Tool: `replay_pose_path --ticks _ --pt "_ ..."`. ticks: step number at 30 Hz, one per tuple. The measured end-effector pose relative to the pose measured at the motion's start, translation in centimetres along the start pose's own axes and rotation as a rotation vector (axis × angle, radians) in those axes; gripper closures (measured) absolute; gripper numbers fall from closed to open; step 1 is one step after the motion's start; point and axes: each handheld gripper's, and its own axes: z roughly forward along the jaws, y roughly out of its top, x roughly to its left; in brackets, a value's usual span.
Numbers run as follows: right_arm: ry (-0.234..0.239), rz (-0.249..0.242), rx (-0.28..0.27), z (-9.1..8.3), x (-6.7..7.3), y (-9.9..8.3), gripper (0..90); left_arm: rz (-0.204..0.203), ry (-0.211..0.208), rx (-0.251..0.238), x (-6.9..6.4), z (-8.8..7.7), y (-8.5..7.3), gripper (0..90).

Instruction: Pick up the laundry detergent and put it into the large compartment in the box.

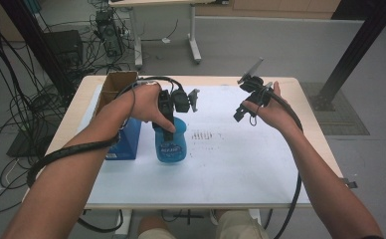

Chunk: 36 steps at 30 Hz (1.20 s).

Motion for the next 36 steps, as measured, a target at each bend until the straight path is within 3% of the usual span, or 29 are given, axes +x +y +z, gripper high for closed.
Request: replay_pose_path --ticks 3,11,21,29,32,36 --pt "0.001 0.0 -0.007 -0.2 0.0 -0.1 8.6 -0.086 0.034 -0.015 0.0 -2.2 0.0 37.4" --pt "0.006 -0.006 -0.014 -0.7 0.0 -0.4 9.1 -0.39 0.1 -0.089 1.1 -7.8 -1.8 37.4" --pt "0.017 -0.011 -0.022 -0.9 -0.1 -0.4 9.1 -0.735 0.095 -0.12 3.3 -13.8 -5.2 37.5" --pt "0.02 -0.031 -0.023 -0.8 0.3 -0.1 9.1 -0.937 0.112 -0.176 4.5 -17.5 -10.3 37.5" --pt "0.021 -0.038 -0.018 -0.7 0.5 0.1 9.1 -1.008 0.125 -0.17 4.9 -18.6 -11.5 37.5" --pt "0.028 -0.039 -0.017 -0.7 0.6 0.3 9.1 -1.132 0.125 -0.158 5.7 -19.9 -12.9 37.5"
